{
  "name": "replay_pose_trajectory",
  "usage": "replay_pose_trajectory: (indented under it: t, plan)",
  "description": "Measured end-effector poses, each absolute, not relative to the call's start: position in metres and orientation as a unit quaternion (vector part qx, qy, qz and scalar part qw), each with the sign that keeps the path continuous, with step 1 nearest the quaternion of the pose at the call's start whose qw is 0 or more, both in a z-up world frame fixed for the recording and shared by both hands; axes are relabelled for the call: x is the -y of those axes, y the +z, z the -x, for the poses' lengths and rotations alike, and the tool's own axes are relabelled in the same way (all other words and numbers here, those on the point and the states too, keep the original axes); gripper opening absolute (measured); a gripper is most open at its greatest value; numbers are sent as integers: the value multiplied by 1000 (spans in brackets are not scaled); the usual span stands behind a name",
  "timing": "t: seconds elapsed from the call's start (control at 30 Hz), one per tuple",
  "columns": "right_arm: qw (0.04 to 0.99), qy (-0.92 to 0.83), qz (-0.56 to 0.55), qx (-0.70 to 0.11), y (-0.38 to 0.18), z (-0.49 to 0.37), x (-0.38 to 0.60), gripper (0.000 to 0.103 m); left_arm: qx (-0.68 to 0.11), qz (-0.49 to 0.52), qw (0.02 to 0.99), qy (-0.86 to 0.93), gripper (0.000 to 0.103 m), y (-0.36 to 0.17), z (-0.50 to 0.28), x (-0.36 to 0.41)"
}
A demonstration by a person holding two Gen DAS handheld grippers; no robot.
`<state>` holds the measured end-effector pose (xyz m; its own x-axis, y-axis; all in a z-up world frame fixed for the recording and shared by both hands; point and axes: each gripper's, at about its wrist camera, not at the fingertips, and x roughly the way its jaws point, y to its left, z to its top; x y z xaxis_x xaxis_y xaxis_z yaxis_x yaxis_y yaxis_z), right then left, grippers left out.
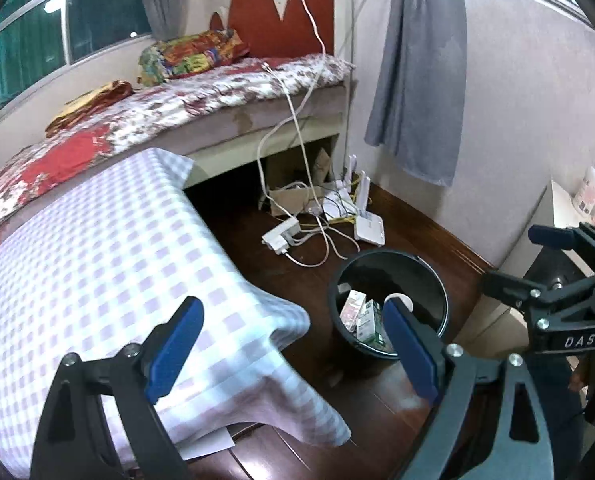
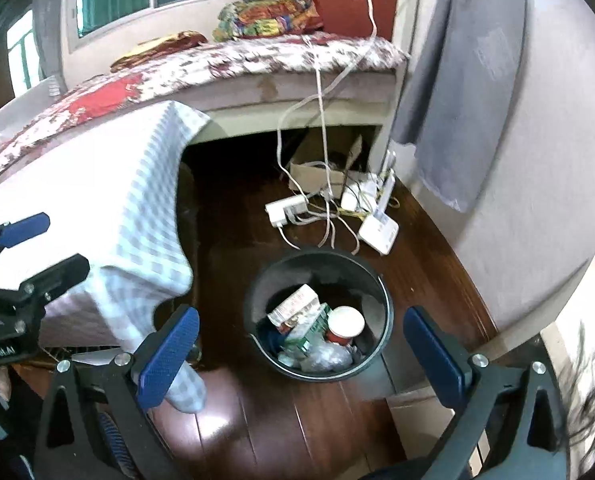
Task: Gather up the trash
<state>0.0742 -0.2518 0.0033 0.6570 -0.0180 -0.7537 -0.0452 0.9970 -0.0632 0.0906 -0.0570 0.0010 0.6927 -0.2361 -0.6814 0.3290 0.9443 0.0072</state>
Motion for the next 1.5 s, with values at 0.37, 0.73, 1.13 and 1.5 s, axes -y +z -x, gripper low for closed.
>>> replay_pose_trajectory:
  t: [0.37,0.73,1.13,1.5]
  plan:
    - [930,15,60,-362,49,-48,220,103,-326,-48,937,-120,95,29,-61,32]
    - [942,0,49,-331,67,-18,218,103,-309,-27,945,-109,97,41,-41,24]
    - [947,-7,15,-322,72,-9,230,103,-304,-9,946,-111,97,40,-26,27]
    - [953,-4,54,-300,79,2,215,103,-287,-45,951,-108,98,53,-11,28]
